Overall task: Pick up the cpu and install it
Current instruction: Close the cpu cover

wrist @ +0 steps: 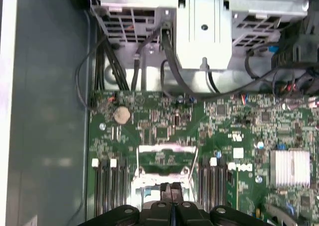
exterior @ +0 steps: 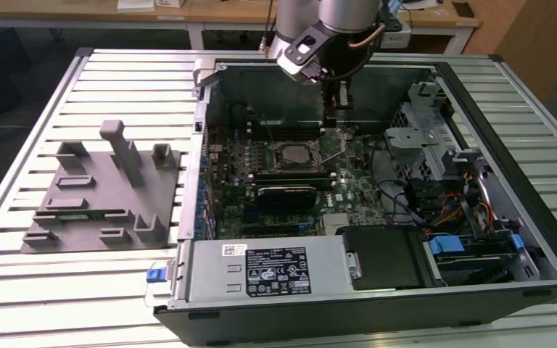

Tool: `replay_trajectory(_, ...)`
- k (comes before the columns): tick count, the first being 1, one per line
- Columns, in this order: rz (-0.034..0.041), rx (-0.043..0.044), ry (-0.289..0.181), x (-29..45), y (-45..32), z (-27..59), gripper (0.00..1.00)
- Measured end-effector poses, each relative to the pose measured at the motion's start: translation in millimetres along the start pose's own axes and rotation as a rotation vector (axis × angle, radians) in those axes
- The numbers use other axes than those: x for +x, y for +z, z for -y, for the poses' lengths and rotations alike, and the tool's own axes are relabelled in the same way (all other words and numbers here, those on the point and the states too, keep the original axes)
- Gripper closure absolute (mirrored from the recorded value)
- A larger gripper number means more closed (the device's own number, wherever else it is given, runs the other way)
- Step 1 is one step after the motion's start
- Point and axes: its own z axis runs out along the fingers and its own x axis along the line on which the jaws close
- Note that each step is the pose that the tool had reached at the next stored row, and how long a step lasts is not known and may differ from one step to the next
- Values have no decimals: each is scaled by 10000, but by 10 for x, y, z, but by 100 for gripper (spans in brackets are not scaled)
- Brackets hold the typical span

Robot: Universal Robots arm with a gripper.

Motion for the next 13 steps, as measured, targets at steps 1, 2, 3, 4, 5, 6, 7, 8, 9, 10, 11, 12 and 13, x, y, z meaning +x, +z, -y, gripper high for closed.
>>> replay_trajectory(1,1,0,1,0,1,-26,89)
replay_trajectory(2,1,0,0,0,2,-52,89)
replay_trajectory(3,-1,0,-1,1,3,-78,89)
replay_trajectory(4,-3,0,-1,1,5,-106,89)
replay_trajectory(5,-3,0,0,1,6,-128,89)
replay_trajectory(6,-2,0,0,1,6,-148,89)
replay_trajectory(7,-1,0,0,1,7,-167,89)
replay_trajectory(8,-2,0,0,1,8,-186,89)
replay_trajectory(9,-2,0,0,1,9,-206,89)
replay_trajectory(10,-2,0,-1,1,9,-223,89)
replay_trajectory(11,-1,0,-1,1,10,-239,89)
replay_trajectory(12,-2,0,-1,1,11,-257,89)
replay_trajectory(13,-2,0,-1,1,11,-274,89)
